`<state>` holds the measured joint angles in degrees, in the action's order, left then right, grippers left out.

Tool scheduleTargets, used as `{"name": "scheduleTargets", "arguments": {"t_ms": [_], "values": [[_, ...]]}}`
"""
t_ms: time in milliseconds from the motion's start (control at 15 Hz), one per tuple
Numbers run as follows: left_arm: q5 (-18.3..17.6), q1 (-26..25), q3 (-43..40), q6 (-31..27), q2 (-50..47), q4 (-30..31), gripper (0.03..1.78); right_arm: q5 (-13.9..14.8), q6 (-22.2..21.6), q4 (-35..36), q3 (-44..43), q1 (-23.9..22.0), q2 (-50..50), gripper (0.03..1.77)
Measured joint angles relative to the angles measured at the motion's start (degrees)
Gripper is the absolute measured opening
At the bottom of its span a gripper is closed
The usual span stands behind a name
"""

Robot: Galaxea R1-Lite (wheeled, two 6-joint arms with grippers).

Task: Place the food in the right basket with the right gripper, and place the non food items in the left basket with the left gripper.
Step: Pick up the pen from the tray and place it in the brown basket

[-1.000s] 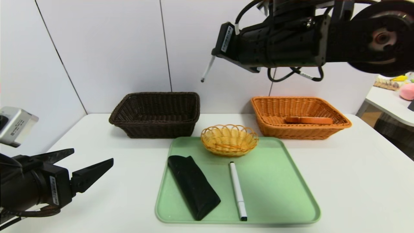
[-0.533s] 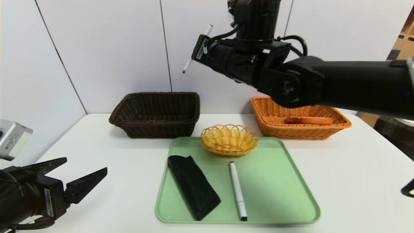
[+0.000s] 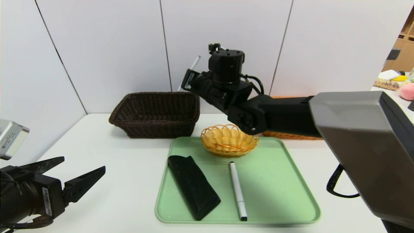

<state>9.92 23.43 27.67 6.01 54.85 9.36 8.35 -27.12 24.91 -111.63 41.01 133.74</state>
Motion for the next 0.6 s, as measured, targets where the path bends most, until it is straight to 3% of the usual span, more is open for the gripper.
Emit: {"name": "scheduleTargets", "arguments": {"t_ms": [600], "values": [[0.3,0.0,-0.4,0.1,-0.1,0.0,1.69,-0.1,0.3,0.9,-0.1,-0.6,5.6,0.06]]}}
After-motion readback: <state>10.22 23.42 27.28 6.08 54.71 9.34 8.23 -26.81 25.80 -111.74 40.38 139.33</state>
